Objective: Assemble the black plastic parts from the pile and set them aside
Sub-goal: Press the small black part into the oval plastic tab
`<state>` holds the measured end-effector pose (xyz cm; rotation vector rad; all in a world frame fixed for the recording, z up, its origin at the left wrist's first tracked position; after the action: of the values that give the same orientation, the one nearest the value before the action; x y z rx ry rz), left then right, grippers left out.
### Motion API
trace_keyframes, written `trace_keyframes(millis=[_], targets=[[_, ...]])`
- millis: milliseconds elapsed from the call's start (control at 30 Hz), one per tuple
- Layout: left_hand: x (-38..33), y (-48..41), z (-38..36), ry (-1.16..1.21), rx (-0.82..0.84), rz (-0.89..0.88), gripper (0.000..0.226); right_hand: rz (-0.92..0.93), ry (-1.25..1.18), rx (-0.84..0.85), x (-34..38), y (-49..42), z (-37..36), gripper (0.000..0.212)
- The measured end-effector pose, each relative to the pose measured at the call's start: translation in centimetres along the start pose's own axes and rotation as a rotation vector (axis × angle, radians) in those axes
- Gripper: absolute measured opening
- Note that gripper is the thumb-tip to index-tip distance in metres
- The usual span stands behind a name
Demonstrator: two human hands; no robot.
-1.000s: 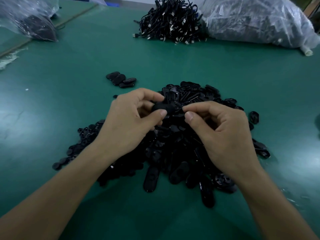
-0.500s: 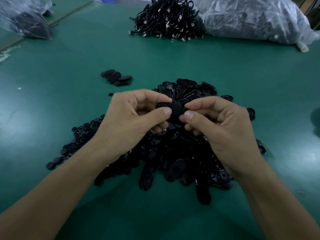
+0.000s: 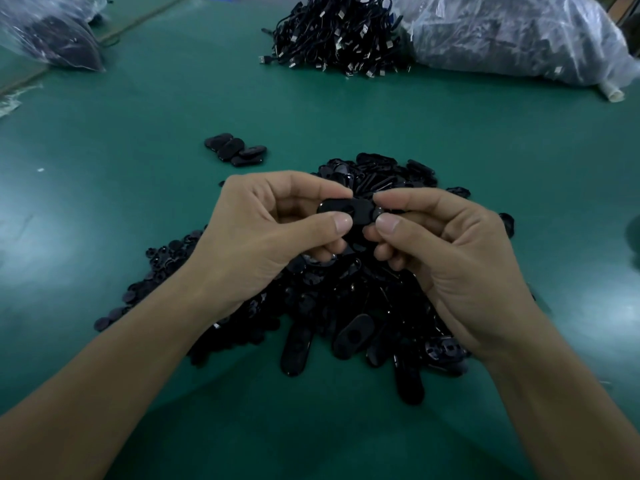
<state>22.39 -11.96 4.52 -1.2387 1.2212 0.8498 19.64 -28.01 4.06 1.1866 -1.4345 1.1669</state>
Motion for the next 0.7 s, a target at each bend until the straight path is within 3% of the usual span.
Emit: trace_keyframes(millis=[167,467,700], targets=[[0.0,0.1,0.0,-0.043,-0.013,-0.001,0.023,0.087,0.132,-0.026,0.7,0.1,0.2,0.018],[0.2,-0.1,0.6,-0.072,-0.067,-0.002,0.022,0.126,0.075,-0.062,1.2,-0.1,0.5,0.008],[0.1,0.0,0.3,-0.094,-0.053,-0.018,0.020,-0.058,-0.100,-0.009,-0.4,0.0,0.0,0.011]])
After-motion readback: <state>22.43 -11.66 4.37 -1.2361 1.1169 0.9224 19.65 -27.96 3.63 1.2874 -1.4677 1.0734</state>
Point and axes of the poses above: each hand's wrist, its own y-axis away from the middle knuckle, its own z-axis out of the back of the hand, x = y × z, the point moved 10 cm from there along -y, towards the middle knuckle, and after that the axes turned 7 degrees about -x, right-handed, at the moved point
